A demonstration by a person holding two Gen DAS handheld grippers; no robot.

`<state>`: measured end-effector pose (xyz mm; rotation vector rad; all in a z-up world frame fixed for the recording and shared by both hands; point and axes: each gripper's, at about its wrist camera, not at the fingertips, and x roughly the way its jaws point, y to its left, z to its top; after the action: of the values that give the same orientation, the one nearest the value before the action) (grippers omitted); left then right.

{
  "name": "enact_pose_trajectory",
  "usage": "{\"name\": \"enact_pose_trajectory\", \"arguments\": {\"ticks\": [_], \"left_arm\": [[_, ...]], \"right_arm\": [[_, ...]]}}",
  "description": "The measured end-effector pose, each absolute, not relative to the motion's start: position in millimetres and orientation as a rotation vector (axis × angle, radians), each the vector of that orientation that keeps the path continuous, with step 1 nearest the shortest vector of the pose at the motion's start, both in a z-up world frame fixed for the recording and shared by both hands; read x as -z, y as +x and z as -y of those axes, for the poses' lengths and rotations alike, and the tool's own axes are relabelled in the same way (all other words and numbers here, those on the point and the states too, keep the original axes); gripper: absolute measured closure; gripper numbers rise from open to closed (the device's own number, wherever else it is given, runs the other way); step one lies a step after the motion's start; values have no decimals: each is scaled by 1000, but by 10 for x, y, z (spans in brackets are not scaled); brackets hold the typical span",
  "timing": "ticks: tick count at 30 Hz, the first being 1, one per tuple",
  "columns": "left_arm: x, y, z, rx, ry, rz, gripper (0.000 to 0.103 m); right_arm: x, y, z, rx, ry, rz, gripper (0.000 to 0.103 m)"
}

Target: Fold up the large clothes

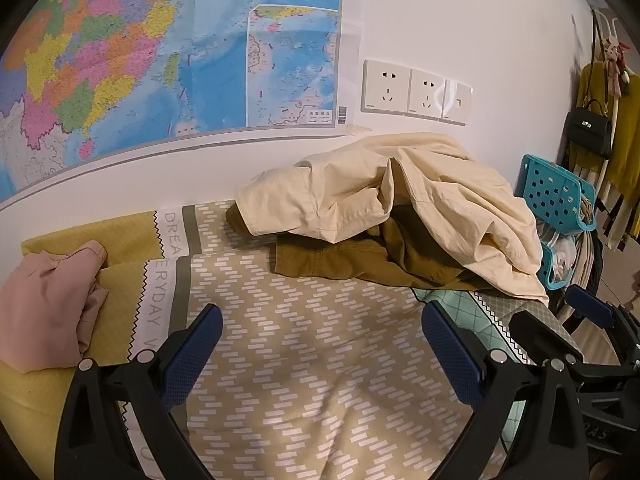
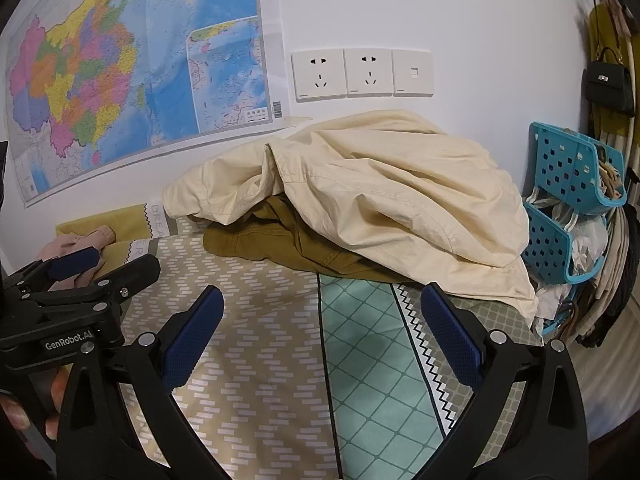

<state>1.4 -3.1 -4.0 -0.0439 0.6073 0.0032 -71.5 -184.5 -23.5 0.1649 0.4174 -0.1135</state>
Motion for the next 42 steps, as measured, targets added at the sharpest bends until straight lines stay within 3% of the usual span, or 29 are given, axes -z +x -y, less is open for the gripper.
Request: {"name": "enact_pose_trajectory", "arguments": {"ticks": [42], "left_arm": [[50, 145, 67, -1, -40, -619, 7]], "right_arm": [[224, -630, 1908, 112, 156, -430, 6]]}}
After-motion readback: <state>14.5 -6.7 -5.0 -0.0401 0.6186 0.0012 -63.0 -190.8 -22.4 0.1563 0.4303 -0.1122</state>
